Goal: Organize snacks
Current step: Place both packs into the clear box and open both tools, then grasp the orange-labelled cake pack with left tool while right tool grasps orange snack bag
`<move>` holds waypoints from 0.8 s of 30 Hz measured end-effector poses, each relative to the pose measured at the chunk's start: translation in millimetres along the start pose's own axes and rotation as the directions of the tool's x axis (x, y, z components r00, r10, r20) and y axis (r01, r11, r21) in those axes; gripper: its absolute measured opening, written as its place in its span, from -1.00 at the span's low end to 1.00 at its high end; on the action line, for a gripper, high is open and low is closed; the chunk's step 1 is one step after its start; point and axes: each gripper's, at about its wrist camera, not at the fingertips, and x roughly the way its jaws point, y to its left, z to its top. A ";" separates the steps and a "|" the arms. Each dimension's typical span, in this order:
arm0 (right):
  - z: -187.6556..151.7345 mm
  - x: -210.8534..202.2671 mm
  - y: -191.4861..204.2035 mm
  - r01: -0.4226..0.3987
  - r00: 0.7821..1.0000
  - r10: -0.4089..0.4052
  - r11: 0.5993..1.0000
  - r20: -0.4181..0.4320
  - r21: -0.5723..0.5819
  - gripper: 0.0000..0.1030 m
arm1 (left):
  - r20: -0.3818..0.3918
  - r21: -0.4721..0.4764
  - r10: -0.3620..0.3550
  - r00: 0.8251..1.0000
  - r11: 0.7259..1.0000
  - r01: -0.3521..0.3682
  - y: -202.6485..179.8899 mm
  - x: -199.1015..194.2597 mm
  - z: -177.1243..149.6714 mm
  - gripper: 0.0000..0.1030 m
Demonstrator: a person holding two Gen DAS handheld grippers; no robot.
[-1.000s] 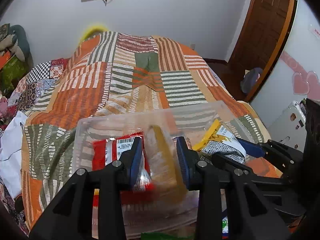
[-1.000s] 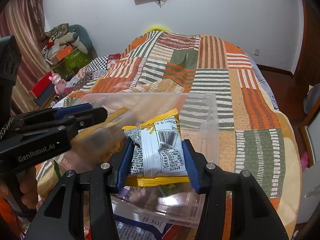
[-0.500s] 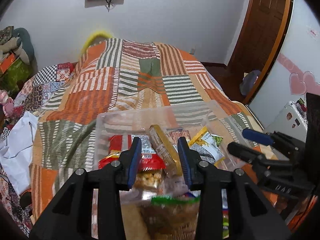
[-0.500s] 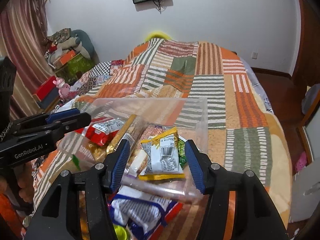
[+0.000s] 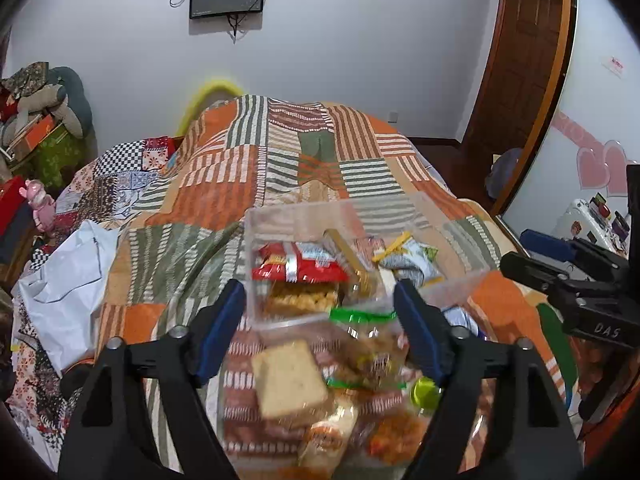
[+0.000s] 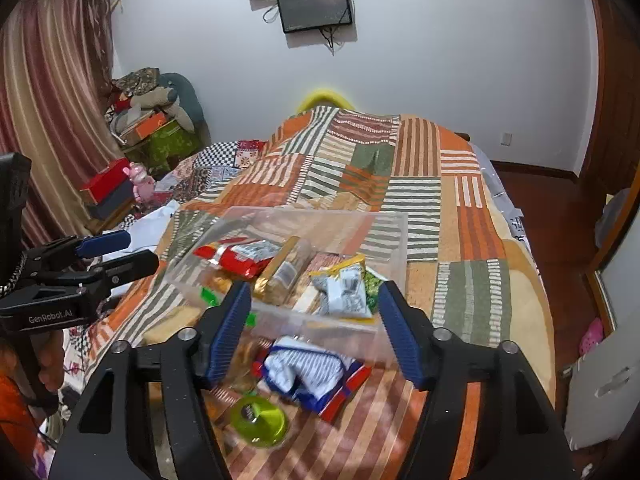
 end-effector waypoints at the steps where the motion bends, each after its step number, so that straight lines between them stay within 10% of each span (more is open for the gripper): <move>1: -3.0 -2.7 2.2 -0.001 1.000 0.001 1.000 0.002 -0.004 0.27 | -0.003 0.001 0.004 1.000 1.000 -0.004 0.9 -3.0 -3.7 0.59; 24: -61.7 2.7 53.2 -0.128 0.986 0.124 0.991 -0.113 -0.028 0.28 | -0.181 -0.039 0.033 0.983 0.998 -0.041 24.9 3.8 -110.6 0.67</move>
